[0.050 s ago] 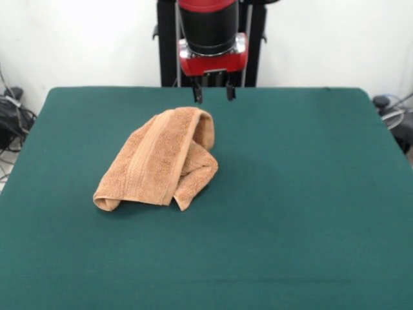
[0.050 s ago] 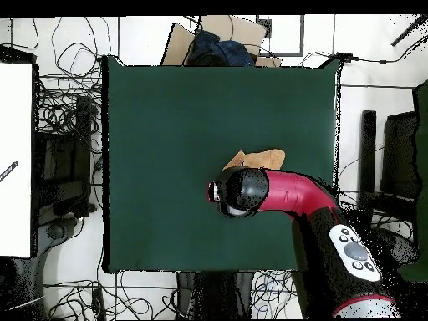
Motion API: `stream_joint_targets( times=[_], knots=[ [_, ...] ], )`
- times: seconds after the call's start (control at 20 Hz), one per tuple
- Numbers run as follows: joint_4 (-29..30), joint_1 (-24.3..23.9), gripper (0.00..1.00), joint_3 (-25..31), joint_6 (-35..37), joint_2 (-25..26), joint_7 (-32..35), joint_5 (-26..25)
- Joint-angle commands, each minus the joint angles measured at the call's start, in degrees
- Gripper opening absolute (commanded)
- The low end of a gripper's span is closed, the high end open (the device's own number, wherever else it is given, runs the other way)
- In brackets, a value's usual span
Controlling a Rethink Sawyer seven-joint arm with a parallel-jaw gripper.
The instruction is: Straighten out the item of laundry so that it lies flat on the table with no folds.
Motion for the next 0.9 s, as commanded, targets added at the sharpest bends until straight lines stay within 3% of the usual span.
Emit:
stream_joint_targets(
  times=[0.05,0.5,0.9],
  knots=[
    [-4.46,-0.81,1.0,4.96,6.34,0.97,-4.37,0.07],
    [-6.64,-1.65,1.0,5.76,8.84,1.55,-5.91,-0.64],
    [-6.49,-3.26,1.0,6.52,5.52,5.18,-5.86,-1.92]
  ],
)
